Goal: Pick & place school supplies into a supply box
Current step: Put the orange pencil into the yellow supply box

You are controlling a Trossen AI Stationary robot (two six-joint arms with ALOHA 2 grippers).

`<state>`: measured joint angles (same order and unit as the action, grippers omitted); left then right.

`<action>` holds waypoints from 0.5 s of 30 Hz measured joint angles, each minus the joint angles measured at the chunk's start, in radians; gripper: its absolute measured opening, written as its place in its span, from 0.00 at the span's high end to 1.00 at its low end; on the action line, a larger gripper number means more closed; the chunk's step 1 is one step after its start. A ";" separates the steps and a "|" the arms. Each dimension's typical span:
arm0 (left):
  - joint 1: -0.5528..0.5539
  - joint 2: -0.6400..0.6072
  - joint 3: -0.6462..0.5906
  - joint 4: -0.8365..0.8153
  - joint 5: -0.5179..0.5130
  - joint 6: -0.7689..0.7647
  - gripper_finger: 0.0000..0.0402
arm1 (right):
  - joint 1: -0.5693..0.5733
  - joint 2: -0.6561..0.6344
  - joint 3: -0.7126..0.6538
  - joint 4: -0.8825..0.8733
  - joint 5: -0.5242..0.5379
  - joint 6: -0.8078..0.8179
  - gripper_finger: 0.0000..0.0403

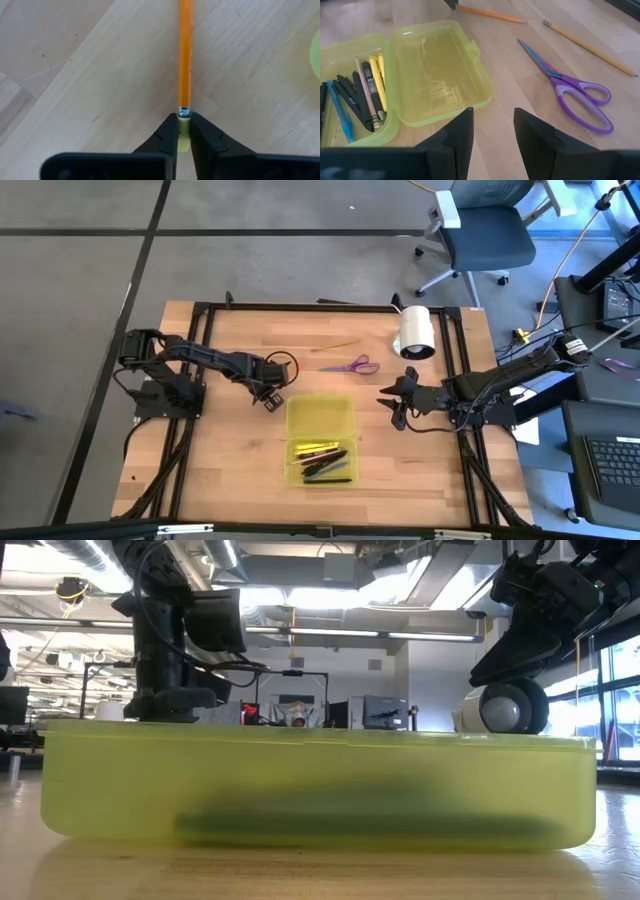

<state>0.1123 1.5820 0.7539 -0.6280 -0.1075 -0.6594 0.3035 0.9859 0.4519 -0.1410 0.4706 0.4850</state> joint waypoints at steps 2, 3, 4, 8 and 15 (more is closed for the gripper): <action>0.000 -0.008 0.014 -0.013 -0.003 0.000 0.96 | 0.000 0.000 0.000 -0.002 0.000 0.000 0.64; 0.000 -0.012 0.023 -0.027 -0.014 0.000 0.97 | 0.000 0.000 0.000 -0.004 0.000 0.000 0.64; 0.000 -0.017 0.031 -0.054 -0.037 -0.002 0.97 | 0.000 0.000 0.000 -0.005 0.000 0.000 0.64; 0.001 -0.074 0.096 -0.138 -0.113 -0.048 0.96 | 0.000 0.000 0.000 -0.015 -0.001 0.000 0.64; -0.061 -0.157 0.230 -0.046 -0.064 0.022 0.96 | 0.000 0.000 0.000 -0.014 -0.001 -0.050 0.64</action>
<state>0.0509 1.4254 0.9835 -0.6743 -0.1718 -0.6374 0.3031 0.9859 0.4519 -0.1551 0.4700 0.4351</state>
